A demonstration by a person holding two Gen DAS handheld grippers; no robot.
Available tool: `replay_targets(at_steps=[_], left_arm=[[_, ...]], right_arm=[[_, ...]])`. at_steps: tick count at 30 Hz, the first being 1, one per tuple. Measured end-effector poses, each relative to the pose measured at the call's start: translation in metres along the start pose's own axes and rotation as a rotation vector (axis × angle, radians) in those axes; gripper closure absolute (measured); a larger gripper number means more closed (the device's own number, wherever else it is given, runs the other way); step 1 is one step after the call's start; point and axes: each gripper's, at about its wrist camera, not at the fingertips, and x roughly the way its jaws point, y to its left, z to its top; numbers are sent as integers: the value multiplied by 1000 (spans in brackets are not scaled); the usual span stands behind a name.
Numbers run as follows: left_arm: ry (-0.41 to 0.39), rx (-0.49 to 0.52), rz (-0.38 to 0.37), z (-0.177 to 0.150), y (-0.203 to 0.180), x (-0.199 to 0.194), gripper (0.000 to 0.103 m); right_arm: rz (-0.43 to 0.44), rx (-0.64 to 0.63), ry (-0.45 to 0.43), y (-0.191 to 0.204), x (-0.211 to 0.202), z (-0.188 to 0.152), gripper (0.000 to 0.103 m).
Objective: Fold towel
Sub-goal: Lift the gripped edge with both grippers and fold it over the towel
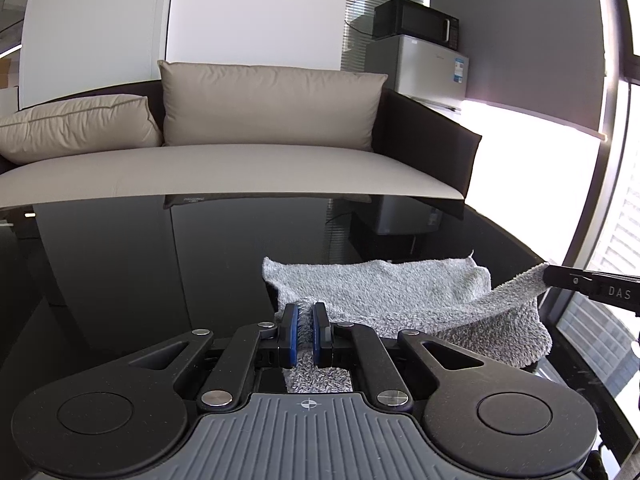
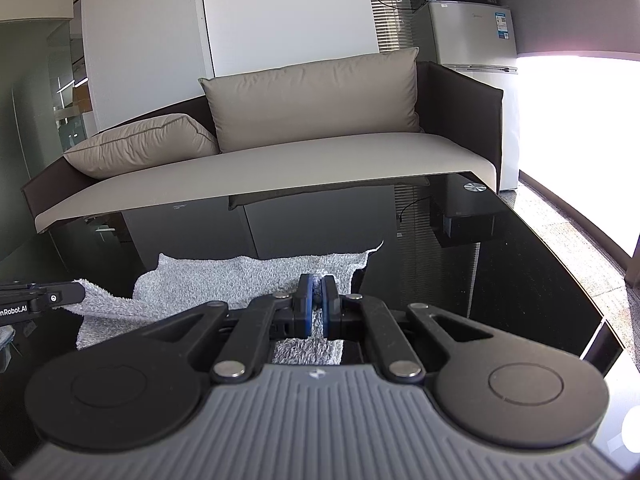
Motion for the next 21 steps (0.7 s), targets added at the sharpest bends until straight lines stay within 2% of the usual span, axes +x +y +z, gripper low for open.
replay_targets(at_steps=[21], left_arm=[[-7, 6, 9, 17, 1, 29, 96]], right_arm=[[-12, 4, -13, -3, 37, 16, 99]])
